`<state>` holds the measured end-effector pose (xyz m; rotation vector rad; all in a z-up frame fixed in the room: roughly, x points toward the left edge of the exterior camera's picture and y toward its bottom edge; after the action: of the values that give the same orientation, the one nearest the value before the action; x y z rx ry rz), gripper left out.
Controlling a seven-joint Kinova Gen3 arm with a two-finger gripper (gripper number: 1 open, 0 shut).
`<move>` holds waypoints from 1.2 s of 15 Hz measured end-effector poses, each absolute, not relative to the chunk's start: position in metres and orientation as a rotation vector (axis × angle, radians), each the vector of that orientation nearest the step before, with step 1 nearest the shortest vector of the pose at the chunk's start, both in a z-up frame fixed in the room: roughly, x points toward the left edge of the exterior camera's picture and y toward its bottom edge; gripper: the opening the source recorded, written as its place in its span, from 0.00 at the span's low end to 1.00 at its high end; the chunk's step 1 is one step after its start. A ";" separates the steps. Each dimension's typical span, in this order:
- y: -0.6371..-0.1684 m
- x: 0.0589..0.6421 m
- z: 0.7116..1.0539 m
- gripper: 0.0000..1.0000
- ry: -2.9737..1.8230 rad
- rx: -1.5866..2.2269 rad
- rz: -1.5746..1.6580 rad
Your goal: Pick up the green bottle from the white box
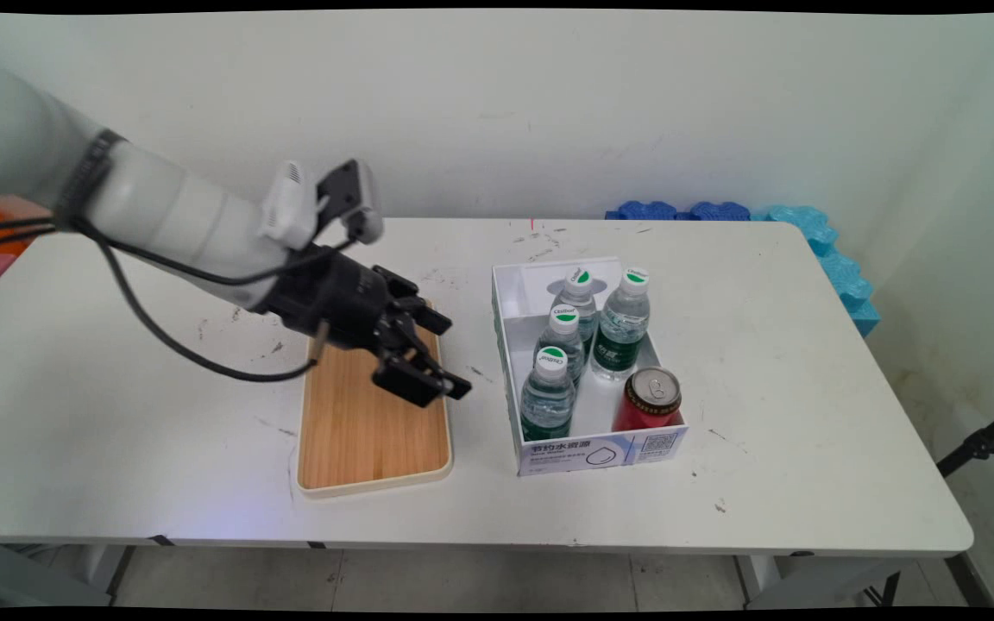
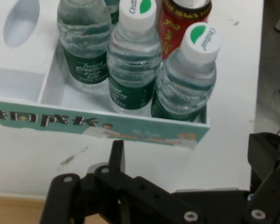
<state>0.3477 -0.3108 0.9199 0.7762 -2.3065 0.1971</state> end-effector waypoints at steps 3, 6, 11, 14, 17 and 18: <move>-0.314 0.331 0.904 1.00 -2.287 0.805 0.217; -0.316 0.319 0.894 1.00 -2.271 0.822 0.219; -0.320 0.296 0.874 1.00 -2.246 0.844 0.221; -0.322 0.288 0.864 1.00 -2.238 0.853 0.221; -0.326 0.279 0.852 1.00 -2.232 0.861 0.222; -0.327 0.277 0.849 1.00 -2.229 0.864 0.223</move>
<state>0.2775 -0.3275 0.8494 0.8635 -2.2290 0.2229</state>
